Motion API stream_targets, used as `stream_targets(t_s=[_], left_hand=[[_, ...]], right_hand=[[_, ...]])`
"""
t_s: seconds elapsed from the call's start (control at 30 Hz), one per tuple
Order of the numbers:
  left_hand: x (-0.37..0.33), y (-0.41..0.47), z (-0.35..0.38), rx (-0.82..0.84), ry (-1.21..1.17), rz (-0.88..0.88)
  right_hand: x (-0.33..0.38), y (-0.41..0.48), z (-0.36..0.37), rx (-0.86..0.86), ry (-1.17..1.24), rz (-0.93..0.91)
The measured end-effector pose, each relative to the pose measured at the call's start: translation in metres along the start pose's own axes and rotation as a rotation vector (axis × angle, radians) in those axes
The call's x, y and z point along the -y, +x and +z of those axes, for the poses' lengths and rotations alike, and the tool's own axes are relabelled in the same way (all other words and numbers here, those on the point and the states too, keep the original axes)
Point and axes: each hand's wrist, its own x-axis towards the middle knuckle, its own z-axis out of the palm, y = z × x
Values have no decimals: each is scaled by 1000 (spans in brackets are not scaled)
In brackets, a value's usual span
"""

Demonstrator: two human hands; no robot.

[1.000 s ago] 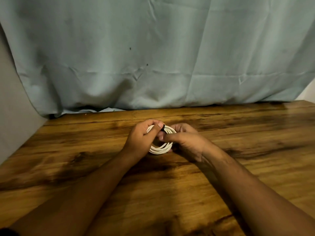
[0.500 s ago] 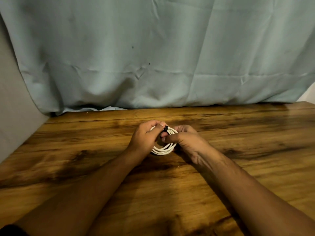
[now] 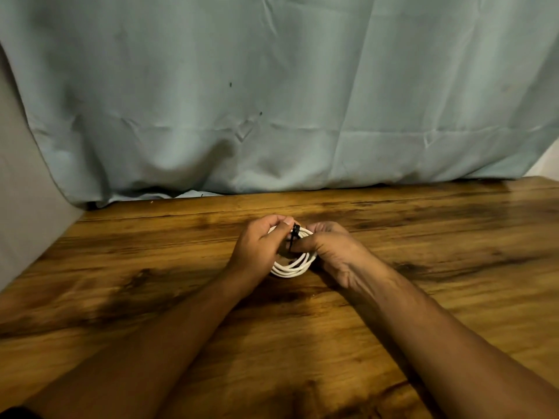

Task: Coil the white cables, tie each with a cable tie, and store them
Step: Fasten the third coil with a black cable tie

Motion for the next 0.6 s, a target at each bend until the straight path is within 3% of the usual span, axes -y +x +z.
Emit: stream_targets(t_s=[0.2,0.37,0.47,0.6], left_hand=[[-1,3,0,-27,-45,-65],[-1,6,0,-56,-71,-109],[0,7,-2,-67,-75,-111],[7,10,-4,-68,-28,-87]], right_hand=[[-4,-2,5,-41,4,-58],[-8,1,10,-280,-332,-414],[-3,1,9,-289,-512,-626],[1,0,5,-298,-532,-647]])
